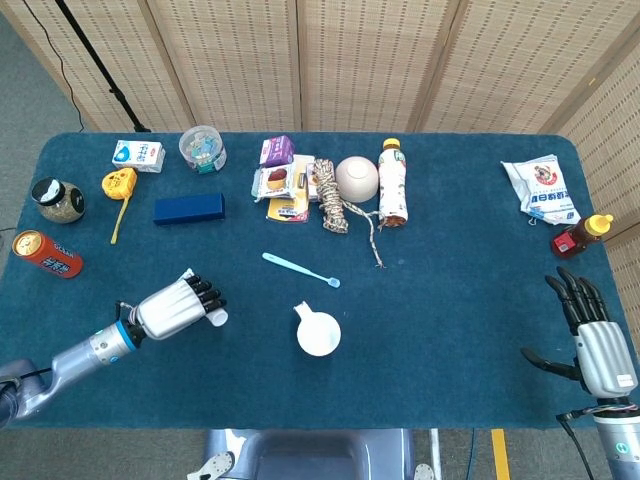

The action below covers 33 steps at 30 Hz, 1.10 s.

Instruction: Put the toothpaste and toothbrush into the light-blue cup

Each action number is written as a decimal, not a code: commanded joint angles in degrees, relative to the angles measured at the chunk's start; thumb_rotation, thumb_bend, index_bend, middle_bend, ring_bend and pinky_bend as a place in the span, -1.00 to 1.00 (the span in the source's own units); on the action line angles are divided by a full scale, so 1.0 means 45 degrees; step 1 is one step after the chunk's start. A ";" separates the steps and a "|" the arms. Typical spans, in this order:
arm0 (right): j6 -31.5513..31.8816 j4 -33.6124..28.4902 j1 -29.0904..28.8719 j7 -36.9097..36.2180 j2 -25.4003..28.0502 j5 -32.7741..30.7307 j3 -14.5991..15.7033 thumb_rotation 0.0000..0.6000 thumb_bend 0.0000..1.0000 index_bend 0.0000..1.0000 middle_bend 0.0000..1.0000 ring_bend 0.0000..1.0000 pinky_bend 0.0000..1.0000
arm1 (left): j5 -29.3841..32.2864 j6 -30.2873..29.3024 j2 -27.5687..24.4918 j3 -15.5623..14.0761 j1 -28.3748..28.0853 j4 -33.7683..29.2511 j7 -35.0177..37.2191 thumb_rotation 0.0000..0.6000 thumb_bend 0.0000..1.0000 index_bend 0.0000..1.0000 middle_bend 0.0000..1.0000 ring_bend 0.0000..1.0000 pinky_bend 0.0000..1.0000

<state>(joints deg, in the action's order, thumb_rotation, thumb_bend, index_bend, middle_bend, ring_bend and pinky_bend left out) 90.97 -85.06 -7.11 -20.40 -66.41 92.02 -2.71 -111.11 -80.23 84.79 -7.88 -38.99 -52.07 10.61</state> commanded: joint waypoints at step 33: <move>-0.0304 -0.0004 -0.0030 -0.0029 -0.0074 0.0181 0.0017 1.00 -1.00 -0.88 -1.00 -1.00 -1.00 | 0.2907 0.1236 -0.0650 0.2609 -0.0815 -1.0483 0.2330 1.00 -0.02 0.07 -0.14 -0.22 -0.06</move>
<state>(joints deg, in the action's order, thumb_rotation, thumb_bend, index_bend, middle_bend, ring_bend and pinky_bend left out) 89.61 -85.08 -7.24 -20.53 -66.74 92.83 -2.63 -98.13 -75.42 80.74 3.78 -42.24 -99.03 21.87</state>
